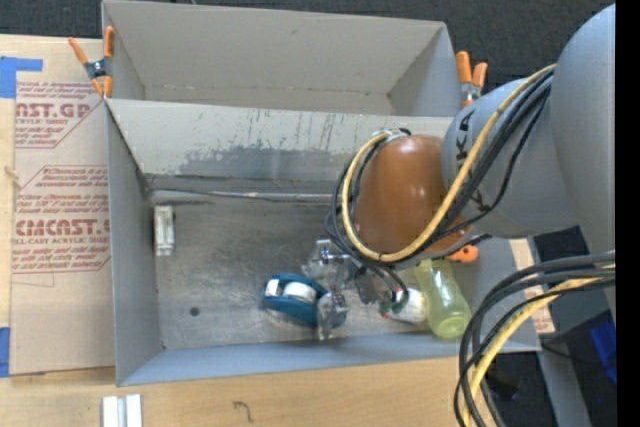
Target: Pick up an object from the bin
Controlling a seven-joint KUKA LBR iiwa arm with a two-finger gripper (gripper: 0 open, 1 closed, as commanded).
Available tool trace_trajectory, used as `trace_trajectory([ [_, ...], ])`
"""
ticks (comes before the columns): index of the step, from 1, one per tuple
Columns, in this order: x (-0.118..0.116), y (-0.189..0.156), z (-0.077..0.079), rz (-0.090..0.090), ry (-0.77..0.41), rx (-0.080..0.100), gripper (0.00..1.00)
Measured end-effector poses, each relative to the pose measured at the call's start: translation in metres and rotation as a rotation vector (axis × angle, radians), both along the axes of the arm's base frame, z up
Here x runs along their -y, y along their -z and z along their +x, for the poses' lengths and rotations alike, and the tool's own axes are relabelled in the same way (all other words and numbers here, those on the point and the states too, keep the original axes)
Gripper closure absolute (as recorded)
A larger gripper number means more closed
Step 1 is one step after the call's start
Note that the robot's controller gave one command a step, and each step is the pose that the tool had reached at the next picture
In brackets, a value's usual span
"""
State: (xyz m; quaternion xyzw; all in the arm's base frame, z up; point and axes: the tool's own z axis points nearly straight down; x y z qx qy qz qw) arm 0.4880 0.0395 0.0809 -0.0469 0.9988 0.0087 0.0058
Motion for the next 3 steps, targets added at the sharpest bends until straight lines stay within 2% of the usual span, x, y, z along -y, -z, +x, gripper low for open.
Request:
trace_trajectory([
  [1,0.000,0.000,0.000,0.000,0.000,0.000,1.00],
  [2,0.004,-0.105,0.001,-0.018,-0.025,-0.014,1.00],
  [3,0.004,-0.105,0.001,-0.018,-0.025,-0.014,1.00],
])
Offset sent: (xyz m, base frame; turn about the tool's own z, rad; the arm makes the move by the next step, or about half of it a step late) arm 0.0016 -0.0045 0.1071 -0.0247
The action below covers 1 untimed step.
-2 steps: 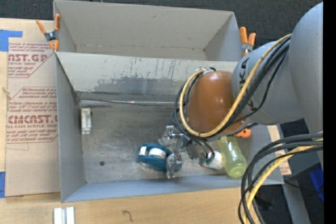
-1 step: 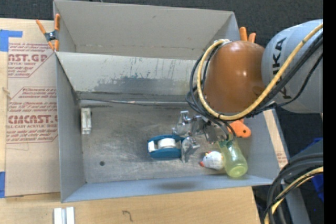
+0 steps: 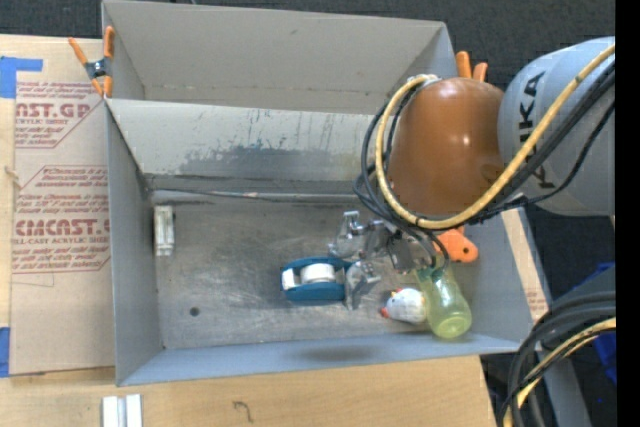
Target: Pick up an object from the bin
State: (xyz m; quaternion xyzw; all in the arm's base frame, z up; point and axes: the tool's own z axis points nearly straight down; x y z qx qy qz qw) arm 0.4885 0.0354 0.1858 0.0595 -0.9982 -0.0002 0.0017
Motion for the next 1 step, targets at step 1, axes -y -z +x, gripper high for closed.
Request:
trace_trajectory([
  [1,0.0002,-0.0022,-0.0003,0.000,-0.002,-0.004,1.00],
])
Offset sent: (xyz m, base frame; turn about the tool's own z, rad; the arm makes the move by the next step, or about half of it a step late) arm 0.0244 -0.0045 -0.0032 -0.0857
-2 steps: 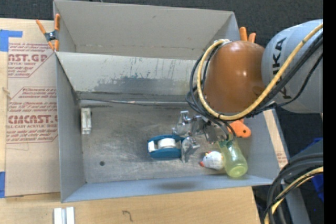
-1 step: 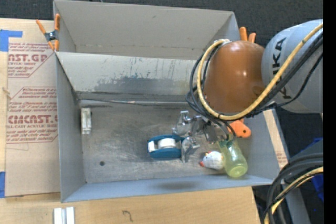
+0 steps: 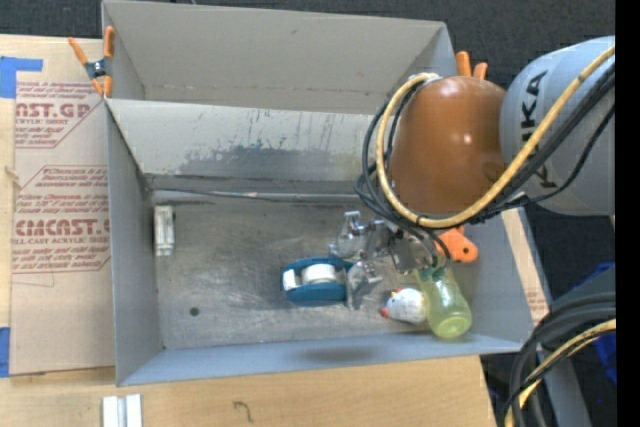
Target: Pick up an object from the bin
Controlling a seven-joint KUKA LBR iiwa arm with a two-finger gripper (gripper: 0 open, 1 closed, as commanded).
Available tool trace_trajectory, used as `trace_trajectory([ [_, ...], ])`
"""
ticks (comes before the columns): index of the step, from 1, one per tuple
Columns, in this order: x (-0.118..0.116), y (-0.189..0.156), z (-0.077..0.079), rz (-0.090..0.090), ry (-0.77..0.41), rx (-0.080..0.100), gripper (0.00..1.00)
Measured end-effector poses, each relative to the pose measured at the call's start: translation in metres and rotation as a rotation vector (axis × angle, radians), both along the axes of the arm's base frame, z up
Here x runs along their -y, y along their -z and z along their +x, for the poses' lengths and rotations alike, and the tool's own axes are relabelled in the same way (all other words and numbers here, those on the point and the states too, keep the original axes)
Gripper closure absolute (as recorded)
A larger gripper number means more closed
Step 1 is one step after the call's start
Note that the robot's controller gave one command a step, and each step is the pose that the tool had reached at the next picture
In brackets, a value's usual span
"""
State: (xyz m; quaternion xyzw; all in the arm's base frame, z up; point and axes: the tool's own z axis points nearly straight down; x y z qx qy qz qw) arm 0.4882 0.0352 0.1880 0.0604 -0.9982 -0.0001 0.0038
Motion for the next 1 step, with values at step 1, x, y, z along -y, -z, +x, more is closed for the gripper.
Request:
trace_trajectory([
  [1,0.0014,-0.0435,0.0073,0.000,-0.020,0.009,1.00],
])
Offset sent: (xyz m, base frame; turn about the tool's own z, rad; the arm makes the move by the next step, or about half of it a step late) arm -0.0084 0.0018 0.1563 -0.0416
